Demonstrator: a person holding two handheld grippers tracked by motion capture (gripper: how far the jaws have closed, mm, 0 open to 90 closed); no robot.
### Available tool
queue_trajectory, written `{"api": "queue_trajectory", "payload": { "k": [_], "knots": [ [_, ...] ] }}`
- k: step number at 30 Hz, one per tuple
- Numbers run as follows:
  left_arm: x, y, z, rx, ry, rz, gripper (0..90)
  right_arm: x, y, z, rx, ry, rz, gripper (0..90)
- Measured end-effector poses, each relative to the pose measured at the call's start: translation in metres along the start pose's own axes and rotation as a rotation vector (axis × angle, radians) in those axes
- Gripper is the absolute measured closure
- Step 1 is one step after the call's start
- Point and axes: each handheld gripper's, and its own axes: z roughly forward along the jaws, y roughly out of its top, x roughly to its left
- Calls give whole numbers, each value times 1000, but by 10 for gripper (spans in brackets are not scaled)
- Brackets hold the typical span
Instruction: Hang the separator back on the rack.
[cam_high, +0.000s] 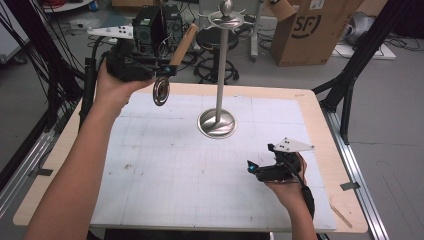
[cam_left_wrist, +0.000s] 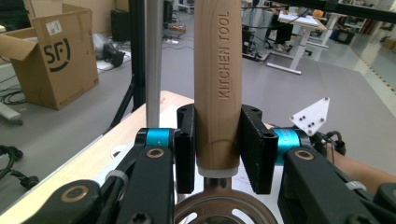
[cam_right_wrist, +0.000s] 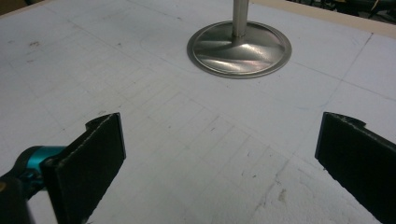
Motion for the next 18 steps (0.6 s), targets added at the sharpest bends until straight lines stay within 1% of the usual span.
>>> {"api": "queue_trajectory", "payload": {
  "k": [2,5,6,8,11,12,14,18],
  "knots": [
    [2,5,4,5,4,2,688,0,0,0,-2,1,2,1],
    [3,7,7,12,7,3,688,0,0,0,-2,1,2,1],
    [5,9,10,22,12,3,688,0,0,0,-1,3,0,1],
    [8,10,13,23,16,0,688,0,0,0,1,4,-1,1],
    [10,10,16,21,22,-4,688,0,0,0,1,5,-1,1],
    [12,9,19,32,36,-3,688,0,0,0,1,3,1,1],
    [13,8,22,38,37,-2,688,-1,0,0,-3,4,3,1],
    [14,8,24,33,40,-8,688,-1,0,-1,-6,5,8,1]
  ]
}}
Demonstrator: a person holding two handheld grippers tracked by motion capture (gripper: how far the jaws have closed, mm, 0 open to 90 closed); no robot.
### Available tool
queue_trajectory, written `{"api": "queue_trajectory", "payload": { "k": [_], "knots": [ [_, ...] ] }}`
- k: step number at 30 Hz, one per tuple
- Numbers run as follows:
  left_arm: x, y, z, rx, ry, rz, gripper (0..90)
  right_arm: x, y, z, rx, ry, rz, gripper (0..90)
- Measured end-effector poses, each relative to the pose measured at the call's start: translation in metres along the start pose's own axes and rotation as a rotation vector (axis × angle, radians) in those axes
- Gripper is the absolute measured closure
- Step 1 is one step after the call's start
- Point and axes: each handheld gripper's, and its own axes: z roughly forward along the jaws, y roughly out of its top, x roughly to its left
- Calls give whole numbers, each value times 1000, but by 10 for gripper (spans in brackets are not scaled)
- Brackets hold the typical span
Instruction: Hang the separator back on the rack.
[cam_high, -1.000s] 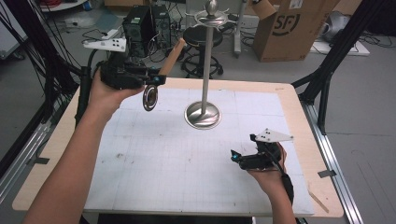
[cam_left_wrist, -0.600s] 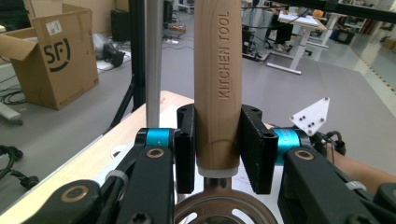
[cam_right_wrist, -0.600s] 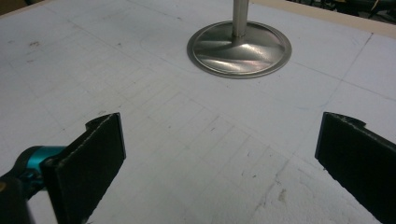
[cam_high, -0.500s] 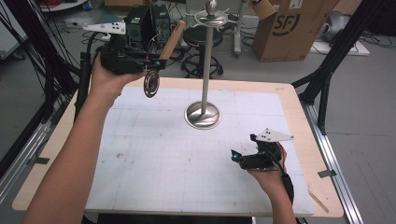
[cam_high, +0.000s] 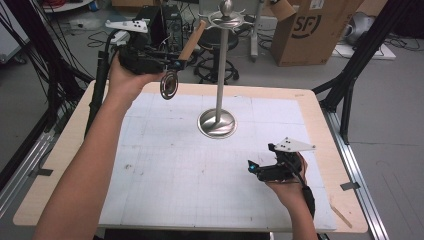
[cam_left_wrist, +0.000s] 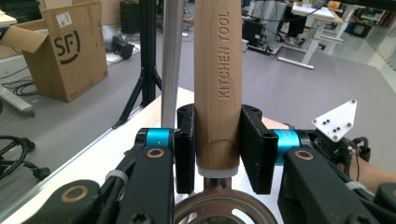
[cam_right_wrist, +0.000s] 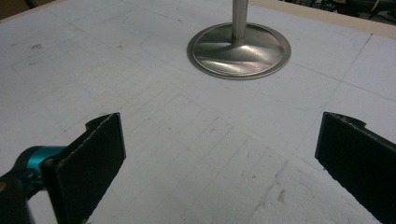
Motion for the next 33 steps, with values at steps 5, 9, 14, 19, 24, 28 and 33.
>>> {"api": "queue_trajectory", "payload": {
  "k": [5,9,14,19,24,28,33],
  "knots": [
    [0,1,2,3,9,1,688,0,0,0,2,2,0,1],
    [0,1,5,1,10,1,688,0,0,0,1,2,1,1],
    [1,1,12,22,28,7,688,0,0,0,-2,2,-2,1],
    [3,1,18,28,32,2,688,0,0,0,-2,3,2,1],
    [8,2,28,39,35,-9,688,-1,0,-1,-9,6,7,1],
    [9,3,33,49,37,-10,688,-1,0,-2,-12,5,10,1],
    [11,2,40,66,34,-12,689,-2,0,-3,-16,6,10,1]
  ]
}}
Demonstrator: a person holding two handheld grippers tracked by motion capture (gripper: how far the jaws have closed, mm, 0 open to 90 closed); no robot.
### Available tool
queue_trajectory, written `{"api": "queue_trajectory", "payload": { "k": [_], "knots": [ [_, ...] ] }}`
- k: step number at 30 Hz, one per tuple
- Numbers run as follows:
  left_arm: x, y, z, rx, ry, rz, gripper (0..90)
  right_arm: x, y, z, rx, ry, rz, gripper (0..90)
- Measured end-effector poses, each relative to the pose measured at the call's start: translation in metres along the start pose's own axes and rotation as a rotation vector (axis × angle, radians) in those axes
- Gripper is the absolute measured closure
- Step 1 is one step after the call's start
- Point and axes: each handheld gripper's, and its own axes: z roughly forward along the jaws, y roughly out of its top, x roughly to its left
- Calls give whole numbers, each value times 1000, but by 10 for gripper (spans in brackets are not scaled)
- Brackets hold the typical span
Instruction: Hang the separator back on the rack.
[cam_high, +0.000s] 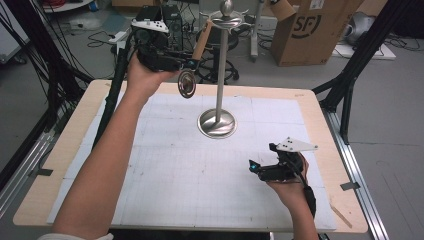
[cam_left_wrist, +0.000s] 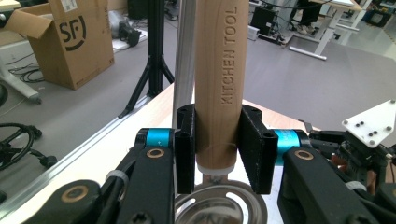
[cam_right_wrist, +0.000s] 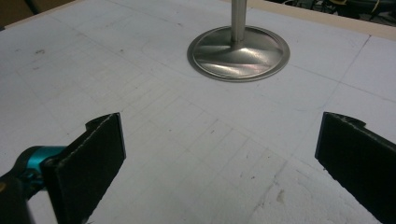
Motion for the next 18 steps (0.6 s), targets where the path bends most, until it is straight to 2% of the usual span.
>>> {"api": "queue_trajectory", "payload": {
  "k": [7,13,18],
  "knots": [
    [2,1,5,20,-12,-6,690,0,0,0,3,0,-1,1],
    [6,1,9,35,-39,-40,688,0,0,1,1,-2,-7,1],
    [8,2,11,44,-39,-40,684,1,-1,2,9,0,-14,1]
  ]
}}
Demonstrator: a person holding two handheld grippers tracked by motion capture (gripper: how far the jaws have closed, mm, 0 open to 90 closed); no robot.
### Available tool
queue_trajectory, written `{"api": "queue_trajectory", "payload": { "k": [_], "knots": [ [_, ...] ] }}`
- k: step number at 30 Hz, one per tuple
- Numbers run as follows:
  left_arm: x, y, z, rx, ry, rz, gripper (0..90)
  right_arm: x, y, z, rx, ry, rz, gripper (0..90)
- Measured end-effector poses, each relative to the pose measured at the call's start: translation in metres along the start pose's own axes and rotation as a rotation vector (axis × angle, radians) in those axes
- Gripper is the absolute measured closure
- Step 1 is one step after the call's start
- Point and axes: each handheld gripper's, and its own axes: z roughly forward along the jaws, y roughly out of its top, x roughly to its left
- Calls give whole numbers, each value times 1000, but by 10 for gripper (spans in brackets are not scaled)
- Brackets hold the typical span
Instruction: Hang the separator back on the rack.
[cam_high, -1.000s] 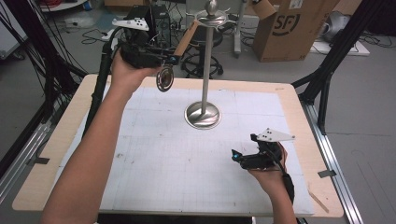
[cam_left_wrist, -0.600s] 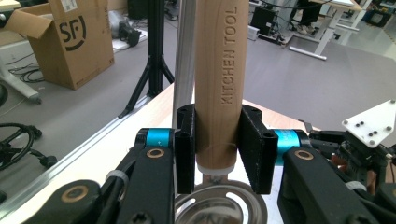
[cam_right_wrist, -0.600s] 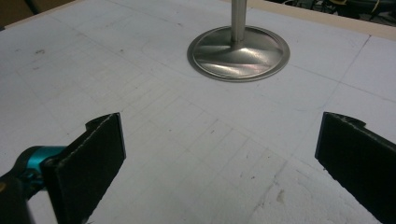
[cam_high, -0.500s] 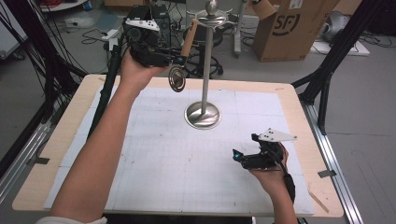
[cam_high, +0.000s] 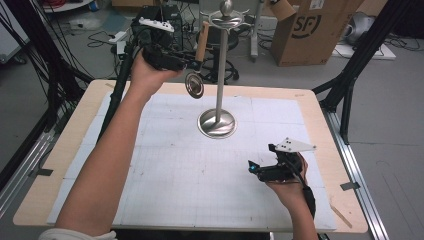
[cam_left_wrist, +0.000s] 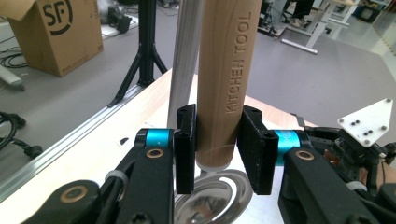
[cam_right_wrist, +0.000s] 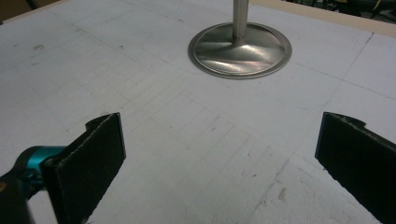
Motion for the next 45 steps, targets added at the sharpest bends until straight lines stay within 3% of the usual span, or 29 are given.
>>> {"api": "queue_trajectory", "payload": {
  "k": [8,16,21,28,35,45],
  "knots": [
    [1,0,-1,-24,18,-8,623,0,0,-1,-6,0,5,1],
    [1,-1,-5,-3,55,1,496,0,0,-2,-9,2,7,1],
    [-3,-1,-9,32,92,30,455,0,0,-2,-12,-1,3,1],
    [-9,-3,-17,27,82,28,390,1,0,-1,-2,2,2,1],
    [-16,-10,-29,40,89,53,359,1,0,-2,-5,1,-1,1],
    [-19,-21,-50,12,95,63,235,1,0,-1,0,-1,1,1]
  ]
}}
